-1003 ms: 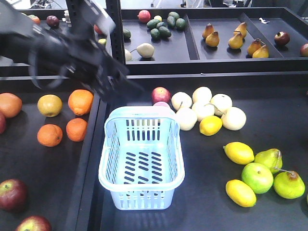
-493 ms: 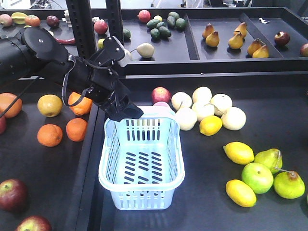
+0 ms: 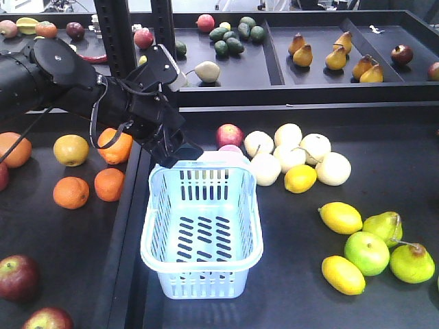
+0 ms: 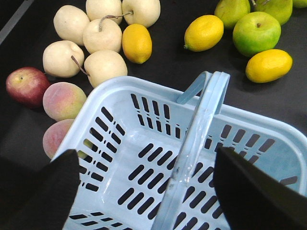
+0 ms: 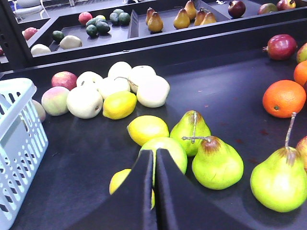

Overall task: Pick three apples into basket with both arms
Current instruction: 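Lower the left gripper and close it on the basket handle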

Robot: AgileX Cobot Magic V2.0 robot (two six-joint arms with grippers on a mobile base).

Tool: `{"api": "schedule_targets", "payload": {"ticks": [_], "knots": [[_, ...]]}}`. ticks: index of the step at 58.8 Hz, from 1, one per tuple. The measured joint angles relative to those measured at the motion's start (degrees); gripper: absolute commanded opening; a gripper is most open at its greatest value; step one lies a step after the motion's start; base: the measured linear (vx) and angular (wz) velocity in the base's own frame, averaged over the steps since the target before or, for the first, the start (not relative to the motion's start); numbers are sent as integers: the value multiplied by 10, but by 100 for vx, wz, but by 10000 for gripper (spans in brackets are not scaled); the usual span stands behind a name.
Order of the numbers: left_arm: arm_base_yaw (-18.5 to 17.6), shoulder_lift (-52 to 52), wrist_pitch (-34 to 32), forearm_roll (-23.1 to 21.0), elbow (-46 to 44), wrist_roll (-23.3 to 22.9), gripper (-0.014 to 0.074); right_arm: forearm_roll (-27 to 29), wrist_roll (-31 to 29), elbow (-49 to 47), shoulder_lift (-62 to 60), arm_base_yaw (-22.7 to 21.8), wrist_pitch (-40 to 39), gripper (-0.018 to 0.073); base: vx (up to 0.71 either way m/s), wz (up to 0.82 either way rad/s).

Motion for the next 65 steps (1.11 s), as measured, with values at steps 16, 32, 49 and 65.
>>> {"api": "schedule_targets", "payload": {"ticks": [16,32,49,65], "knots": [[0,38,9,0,0,0,559,0,0,0,0,0,0,-5,0,0],[0,67,14,-1,0,0,559,0,0,0,0,0,0,-5,0,0],[0,72,12,-1,0,0,424,0,0,0,0,0,0,-5,0,0],[-1,72,18,-4,0,2,8,0,0,0,0,0,0,-5,0,0]]}}
